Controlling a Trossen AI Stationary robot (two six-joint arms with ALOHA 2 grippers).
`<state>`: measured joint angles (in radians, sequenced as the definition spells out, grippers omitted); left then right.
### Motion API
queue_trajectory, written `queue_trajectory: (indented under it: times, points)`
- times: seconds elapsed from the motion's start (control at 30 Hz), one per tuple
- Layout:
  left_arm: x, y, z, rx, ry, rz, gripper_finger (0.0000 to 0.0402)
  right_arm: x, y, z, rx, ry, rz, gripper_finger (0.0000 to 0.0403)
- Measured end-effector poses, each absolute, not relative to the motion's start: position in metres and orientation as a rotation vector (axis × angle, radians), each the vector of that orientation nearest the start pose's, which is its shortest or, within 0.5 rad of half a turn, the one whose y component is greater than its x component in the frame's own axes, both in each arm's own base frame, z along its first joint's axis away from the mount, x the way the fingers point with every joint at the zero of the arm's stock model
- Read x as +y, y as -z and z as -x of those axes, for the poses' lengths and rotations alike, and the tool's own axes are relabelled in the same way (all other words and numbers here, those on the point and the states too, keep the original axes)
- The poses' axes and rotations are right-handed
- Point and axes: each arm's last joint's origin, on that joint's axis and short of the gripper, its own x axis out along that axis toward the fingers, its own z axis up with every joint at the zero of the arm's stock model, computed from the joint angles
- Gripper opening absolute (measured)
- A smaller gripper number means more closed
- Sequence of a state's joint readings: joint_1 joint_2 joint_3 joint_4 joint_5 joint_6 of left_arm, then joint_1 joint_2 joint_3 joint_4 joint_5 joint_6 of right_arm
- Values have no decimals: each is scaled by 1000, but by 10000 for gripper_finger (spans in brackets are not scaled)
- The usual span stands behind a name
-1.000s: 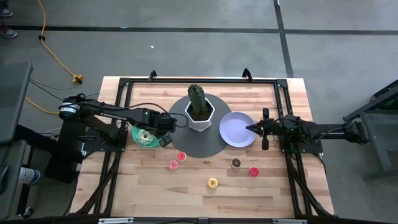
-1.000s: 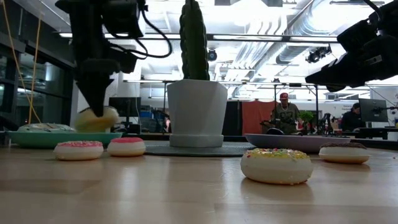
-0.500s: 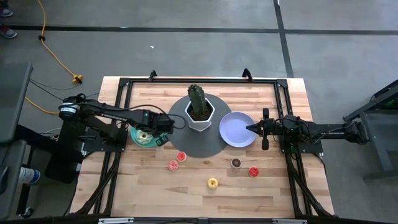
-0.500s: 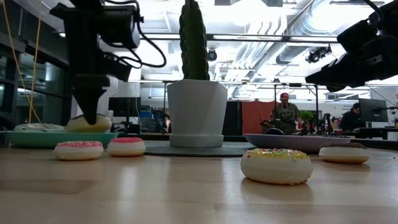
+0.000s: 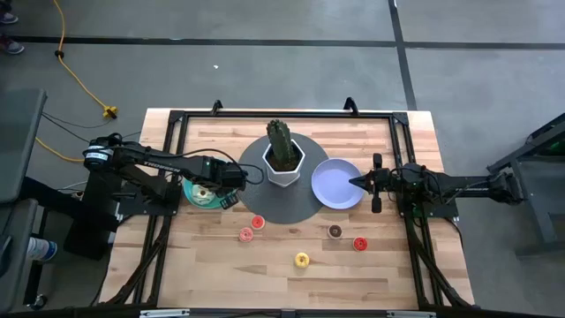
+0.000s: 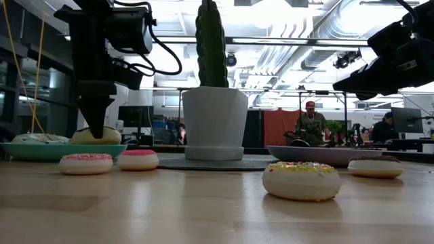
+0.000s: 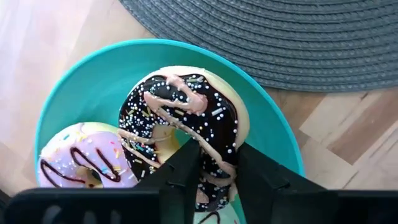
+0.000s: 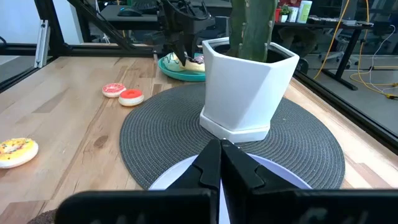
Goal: Pick & Place donuts
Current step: Put the big black donut on the green plate, then put the small pink donut on the purple plate
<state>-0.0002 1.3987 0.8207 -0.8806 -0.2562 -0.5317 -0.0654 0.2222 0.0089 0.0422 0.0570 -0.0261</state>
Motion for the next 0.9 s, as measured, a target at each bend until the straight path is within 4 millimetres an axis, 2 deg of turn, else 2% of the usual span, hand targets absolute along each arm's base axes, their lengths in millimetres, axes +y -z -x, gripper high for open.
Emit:
queue_trajectory:
  times: [0.67,0.77,0.9]
  points:
    - [6,-186,-224,1347,-542,263,258,-9,-152,-110,173,120,25,0]
    - [3,-193,-225,1318,-523,240,276,-9,-152,-110,173,120,25,1]
    - [4,-213,-228,1284,-512,208,285,-9,-152,-110,173,120,25,0]
